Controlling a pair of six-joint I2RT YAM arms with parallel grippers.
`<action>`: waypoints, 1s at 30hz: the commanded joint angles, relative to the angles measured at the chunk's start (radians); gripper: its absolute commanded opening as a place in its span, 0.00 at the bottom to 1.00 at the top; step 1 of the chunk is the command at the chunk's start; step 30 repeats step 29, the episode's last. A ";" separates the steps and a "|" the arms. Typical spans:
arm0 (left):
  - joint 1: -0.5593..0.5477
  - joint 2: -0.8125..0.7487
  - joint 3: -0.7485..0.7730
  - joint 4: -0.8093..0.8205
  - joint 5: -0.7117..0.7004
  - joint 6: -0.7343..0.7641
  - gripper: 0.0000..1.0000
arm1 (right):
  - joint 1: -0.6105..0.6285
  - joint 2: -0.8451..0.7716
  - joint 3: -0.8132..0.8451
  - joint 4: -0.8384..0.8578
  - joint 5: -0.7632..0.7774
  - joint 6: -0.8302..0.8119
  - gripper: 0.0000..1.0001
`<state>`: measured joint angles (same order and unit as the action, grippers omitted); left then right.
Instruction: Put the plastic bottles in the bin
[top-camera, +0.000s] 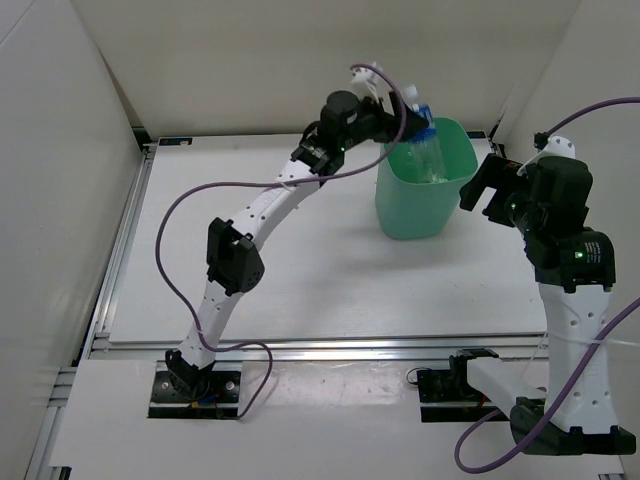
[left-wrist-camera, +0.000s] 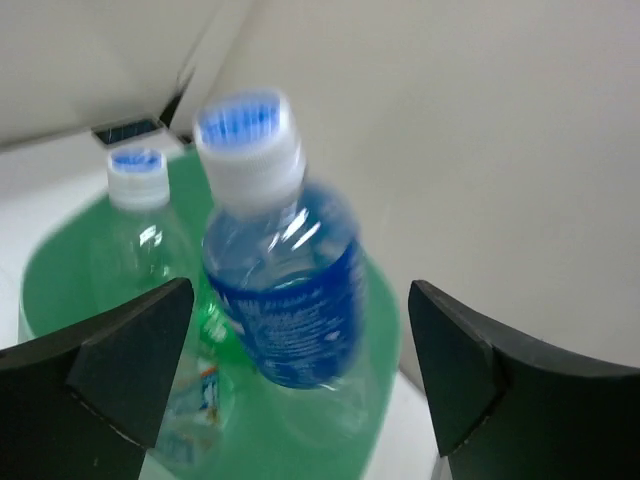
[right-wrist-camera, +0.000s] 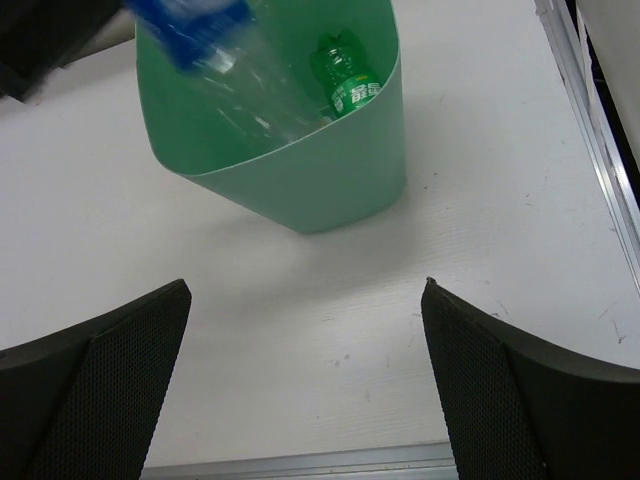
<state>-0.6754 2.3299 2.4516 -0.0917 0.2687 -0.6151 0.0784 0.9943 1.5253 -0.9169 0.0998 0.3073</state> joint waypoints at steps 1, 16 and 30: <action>0.019 -0.047 -0.069 0.014 0.009 0.096 1.00 | -0.003 -0.011 -0.004 0.033 -0.021 0.010 1.00; 0.157 -0.870 -1.038 -0.037 -0.501 0.265 1.00 | -0.003 0.020 0.055 0.003 -0.144 0.104 1.00; 0.208 -1.611 -1.618 -0.433 -1.086 0.180 1.00 | -0.003 0.044 0.113 -0.072 -0.146 0.099 1.00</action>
